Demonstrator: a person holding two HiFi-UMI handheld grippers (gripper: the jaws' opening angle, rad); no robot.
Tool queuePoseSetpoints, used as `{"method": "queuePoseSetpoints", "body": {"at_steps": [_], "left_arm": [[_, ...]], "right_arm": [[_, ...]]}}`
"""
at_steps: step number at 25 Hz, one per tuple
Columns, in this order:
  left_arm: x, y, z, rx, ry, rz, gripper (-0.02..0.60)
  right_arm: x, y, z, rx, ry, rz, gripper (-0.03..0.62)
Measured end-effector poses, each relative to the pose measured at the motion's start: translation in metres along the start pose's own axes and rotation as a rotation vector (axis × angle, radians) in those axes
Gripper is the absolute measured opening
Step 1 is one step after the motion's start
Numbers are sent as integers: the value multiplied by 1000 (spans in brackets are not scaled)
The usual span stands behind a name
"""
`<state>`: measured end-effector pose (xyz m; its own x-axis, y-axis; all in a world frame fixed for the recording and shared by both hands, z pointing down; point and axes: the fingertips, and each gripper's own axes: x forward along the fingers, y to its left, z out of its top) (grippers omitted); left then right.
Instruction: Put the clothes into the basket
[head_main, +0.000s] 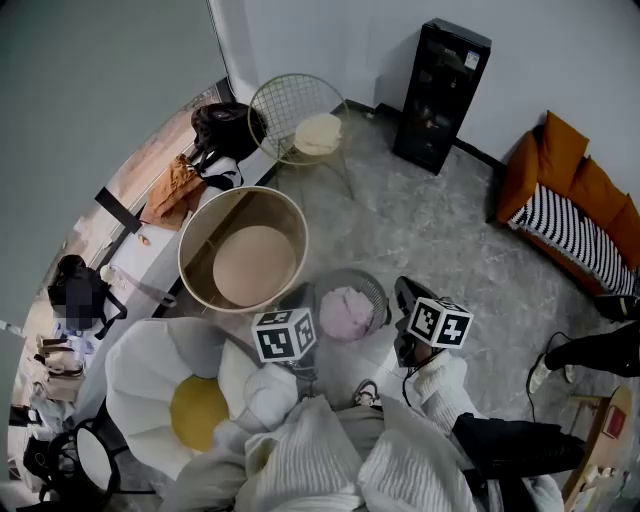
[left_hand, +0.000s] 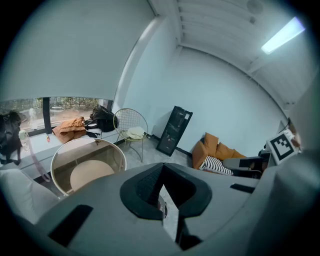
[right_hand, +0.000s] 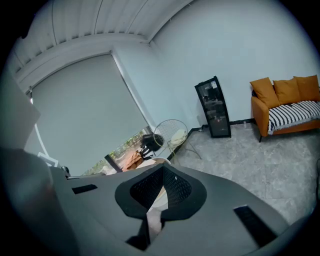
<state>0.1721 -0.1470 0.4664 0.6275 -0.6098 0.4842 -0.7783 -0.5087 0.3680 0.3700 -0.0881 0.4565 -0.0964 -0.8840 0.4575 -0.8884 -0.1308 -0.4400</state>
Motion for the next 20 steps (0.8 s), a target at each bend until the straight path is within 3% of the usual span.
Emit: {"method": "queuePoseSetpoints", "body": {"at_steps": [20], "left_arm": [[7,-21,-8,12,4,6,6]], "right_arm": [[-14,-23,-8,-12,19,-9,23]]}}
